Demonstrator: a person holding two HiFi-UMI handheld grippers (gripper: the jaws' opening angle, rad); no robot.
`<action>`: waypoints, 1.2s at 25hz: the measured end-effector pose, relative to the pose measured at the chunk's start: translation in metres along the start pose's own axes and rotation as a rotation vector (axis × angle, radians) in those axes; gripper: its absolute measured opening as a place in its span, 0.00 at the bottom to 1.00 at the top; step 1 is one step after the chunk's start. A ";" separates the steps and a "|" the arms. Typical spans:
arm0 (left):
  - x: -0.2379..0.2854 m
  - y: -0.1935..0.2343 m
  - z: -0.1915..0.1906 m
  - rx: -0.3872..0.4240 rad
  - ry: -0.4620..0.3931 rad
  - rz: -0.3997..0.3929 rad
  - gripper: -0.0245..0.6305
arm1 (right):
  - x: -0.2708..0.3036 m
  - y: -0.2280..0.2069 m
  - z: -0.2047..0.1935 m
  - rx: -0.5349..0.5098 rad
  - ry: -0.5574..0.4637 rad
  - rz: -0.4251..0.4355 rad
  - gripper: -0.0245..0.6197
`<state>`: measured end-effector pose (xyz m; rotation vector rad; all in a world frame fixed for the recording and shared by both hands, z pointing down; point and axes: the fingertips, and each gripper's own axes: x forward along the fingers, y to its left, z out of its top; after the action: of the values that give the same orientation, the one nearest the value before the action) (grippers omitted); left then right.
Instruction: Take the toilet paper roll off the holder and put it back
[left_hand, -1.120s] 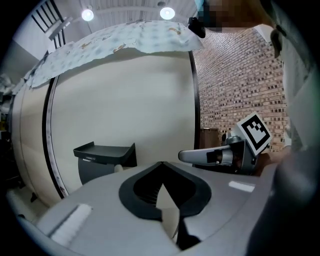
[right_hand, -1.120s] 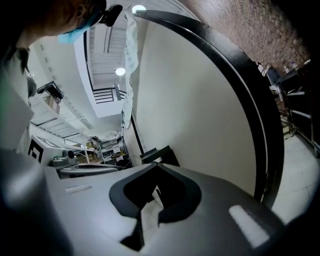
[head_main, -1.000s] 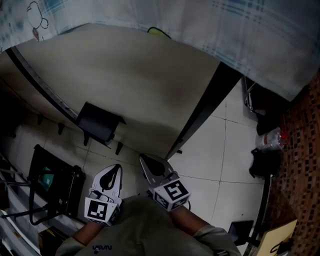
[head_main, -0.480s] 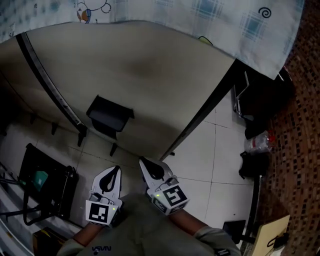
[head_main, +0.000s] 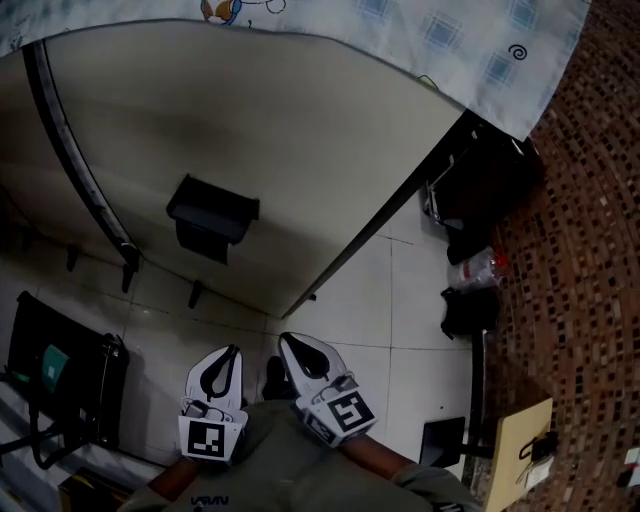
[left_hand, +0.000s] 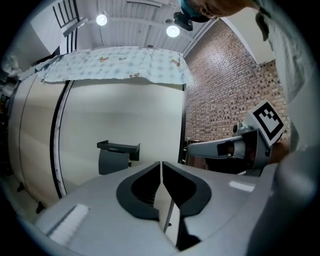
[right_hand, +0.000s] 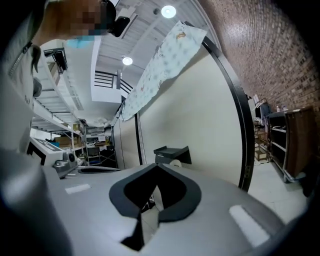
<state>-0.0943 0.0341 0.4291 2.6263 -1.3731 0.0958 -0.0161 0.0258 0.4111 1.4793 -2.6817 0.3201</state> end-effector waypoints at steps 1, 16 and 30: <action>-0.002 -0.003 -0.003 -0.008 0.005 -0.016 0.05 | -0.005 0.002 -0.003 -0.003 0.008 -0.014 0.04; -0.007 -0.070 0.006 0.015 0.005 0.035 0.05 | -0.084 -0.025 0.018 -0.009 -0.095 -0.008 0.04; 0.003 -0.156 -0.007 0.064 0.011 0.161 0.05 | -0.159 -0.079 -0.009 -0.024 -0.082 0.067 0.04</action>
<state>0.0351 0.1202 0.4172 2.5566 -1.6020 0.1771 0.1353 0.1191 0.4076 1.4295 -2.7936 0.2354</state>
